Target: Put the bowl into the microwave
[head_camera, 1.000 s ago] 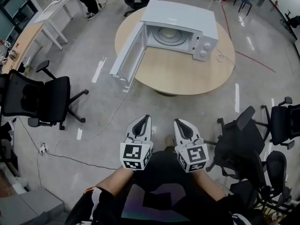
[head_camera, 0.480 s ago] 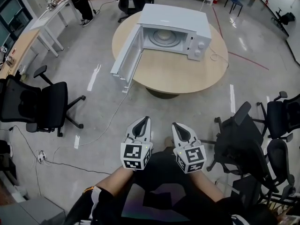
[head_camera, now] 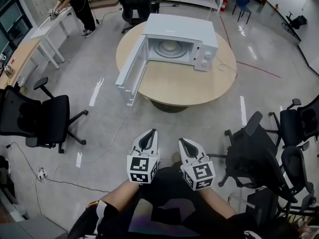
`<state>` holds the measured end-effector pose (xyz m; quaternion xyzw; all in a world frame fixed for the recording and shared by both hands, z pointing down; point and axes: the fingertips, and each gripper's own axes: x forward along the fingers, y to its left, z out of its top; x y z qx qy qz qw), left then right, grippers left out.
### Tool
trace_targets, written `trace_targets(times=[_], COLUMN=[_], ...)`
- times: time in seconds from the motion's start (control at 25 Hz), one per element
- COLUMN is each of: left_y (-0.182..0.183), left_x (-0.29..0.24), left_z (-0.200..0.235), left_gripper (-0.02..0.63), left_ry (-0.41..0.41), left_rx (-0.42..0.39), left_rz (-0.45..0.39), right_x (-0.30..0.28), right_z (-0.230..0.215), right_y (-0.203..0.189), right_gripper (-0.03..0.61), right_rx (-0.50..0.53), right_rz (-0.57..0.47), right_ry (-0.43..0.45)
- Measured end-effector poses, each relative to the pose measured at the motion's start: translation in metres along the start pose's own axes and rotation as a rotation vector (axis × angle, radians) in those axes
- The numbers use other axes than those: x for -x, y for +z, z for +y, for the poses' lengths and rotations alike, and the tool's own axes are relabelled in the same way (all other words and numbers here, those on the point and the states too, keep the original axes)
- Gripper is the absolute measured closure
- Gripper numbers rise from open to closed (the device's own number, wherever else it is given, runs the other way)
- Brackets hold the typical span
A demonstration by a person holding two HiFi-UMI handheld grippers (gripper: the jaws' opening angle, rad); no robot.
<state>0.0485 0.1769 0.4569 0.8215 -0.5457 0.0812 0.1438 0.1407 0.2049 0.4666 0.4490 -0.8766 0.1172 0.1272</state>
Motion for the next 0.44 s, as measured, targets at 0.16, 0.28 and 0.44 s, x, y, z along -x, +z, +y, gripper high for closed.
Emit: trace_targets(times=[0.16,0.28,0.44], left_y=[-0.003,-0.009,-0.016], left_x=[0.007,0.013,0.019], left_z=[0.002,0.006,0.01], left_gripper=[0.561,0.561,0.561], left_ry=[-0.001,0.004,0.006], left_rx=[-0.011,-0.015,-0.021], left_rz=[0.001,0.011,0.022], right_x=[0.0,-0.002,-0.003], right_z=[0.004,0.006,0.008], right_y=[-0.008,-0.01,-0.016], right_gripper=[0.565,0.565,0.565], right_rx=[-0.014,-0.019,-0.025], right_rz=[0.012,0.014,0.023], right_ry=[-0.003,-0.01,-0.018])
